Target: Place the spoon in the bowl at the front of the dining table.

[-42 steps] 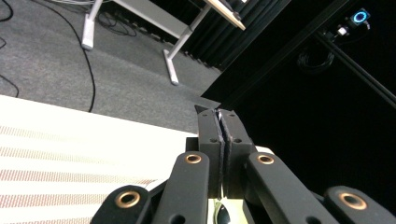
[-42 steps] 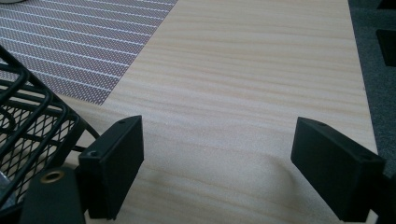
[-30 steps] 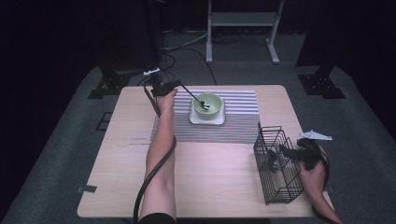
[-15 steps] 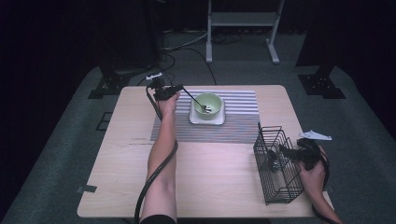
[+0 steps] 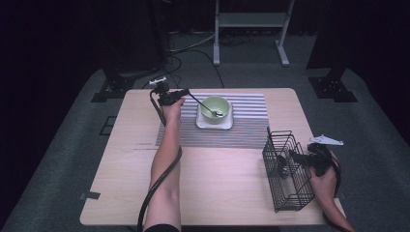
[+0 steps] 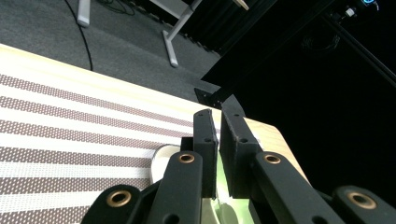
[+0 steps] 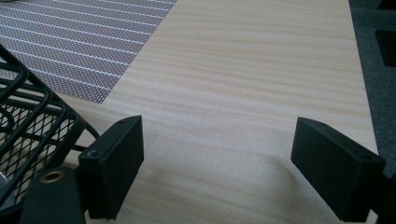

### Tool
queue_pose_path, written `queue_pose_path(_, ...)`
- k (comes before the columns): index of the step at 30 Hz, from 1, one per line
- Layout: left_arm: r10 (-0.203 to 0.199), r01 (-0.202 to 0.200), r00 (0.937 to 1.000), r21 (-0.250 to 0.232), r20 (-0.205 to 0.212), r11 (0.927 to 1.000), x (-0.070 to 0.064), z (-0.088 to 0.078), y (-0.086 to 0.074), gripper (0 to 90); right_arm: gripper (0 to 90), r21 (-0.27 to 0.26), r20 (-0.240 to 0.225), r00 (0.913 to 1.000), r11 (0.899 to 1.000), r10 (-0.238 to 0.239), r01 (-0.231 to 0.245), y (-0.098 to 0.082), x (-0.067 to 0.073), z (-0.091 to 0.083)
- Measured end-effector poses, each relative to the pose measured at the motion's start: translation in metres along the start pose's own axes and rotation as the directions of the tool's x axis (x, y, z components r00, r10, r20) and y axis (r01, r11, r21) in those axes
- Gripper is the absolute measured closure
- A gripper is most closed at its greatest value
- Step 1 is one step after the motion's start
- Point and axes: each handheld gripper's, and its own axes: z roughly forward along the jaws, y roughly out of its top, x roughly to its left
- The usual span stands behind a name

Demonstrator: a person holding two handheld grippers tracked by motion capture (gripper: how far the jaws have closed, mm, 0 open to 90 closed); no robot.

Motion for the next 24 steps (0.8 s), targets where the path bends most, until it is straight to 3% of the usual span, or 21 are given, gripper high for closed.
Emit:
queue_pose_path(12,-0.009,0.009,0.9998,0.016,0.016,0.9998,0.006,-0.004,-0.003,79.3,16.1,0.001,-0.004,1.0000,1.000,0.008,-0.008,0.000,-0.001,0.000)
queue_pose_path(24,0.027,-0.028,0.9986,0.040,0.047,0.9988,0.008,-0.014,-0.008,71.0,16.1,0.003,-0.004,1.0000,1.000,0.006,-0.006,0.000,0.000,0.000)
